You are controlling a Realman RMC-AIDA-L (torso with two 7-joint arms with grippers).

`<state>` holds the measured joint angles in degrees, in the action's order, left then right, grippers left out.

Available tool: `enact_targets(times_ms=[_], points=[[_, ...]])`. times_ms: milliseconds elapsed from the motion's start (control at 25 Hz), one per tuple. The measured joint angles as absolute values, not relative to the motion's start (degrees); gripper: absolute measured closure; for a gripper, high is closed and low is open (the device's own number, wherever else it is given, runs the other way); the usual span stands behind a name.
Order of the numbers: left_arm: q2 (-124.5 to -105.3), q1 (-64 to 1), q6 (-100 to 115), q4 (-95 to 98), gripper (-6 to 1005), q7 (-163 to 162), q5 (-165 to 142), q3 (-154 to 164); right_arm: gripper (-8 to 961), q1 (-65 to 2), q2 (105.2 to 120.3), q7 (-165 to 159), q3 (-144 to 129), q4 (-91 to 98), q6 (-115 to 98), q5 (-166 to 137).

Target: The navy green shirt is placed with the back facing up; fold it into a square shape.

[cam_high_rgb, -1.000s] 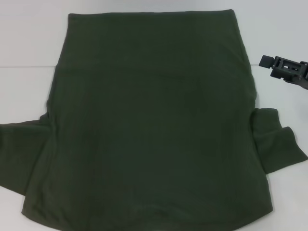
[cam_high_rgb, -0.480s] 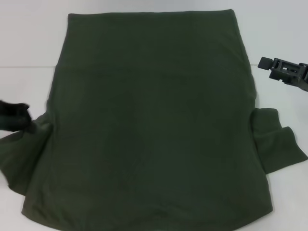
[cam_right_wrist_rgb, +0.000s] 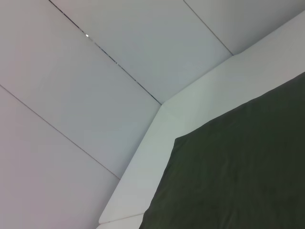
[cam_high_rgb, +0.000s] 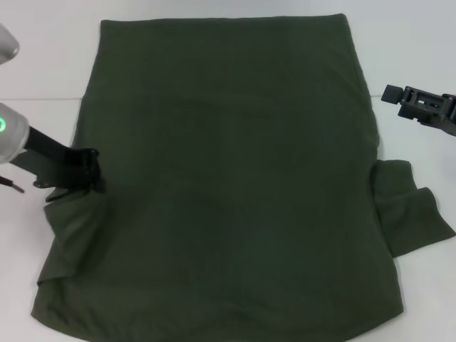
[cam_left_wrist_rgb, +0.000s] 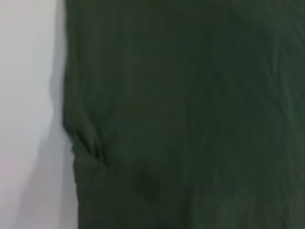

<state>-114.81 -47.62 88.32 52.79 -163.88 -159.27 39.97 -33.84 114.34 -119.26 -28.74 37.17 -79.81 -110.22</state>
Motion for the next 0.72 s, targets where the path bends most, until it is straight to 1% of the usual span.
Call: enact_targets(times_ms=[240,280,360,400,440,480,560,640,720], points=[[-114.92,-49.41,87.48,49.08,971,-160.8,-158.52,40.11,11,-33.65,114.3,-119.38,-28.74,37.14,-79.8,-110.22],[-115.13,-49.54,87.43,49.08,967,-159.72,-158.39,40.27,11,-33.63,114.29,-119.38,-28.74,37.12,-79.79,-110.22],[-116.22,-49.76,87.57,50.14,961,-155.83,-157.6,40.55,11,-33.56,114.28,-119.39,-28.74,37.09,-79.76,-110.22],[-117.26,-49.71,87.94,51.68,918,-151.81,-156.37,40.6,11,-33.54,114.28,-119.39,-28.73,37.09,-79.76,-110.22],[-117.53,-49.61,88.13,52.14,876,-150.84,-156.03,40.62,11,-33.52,114.27,-119.4,-28.71,37.09,-79.77,-110.22],[-118.32,-49.12,88.49,53.83,833,-148.14,-155.0,40.49,11,-33.49,114.27,-119.4,-28.68,37.09,-79.77,-110.22],[-119.27,-47.71,88.49,56.54,748,-146.11,-154.05,39.94,11,-33.35,114.25,-119.41,-28.6,37.09,-79.79,-110.22],[-119.23,-46.01,87.81,58.09,679,-147.98,-153.4,38.76,11,-33.26,114.25,-119.43,-28.53,37.08,-79.8,-110.22],[-118.1,-44.79,88.08,57.93,609,-151.63,-152.3,37.56,11,-33.21,114.24,-119.43,-28.46,37.09,-79.79,-110.3]])
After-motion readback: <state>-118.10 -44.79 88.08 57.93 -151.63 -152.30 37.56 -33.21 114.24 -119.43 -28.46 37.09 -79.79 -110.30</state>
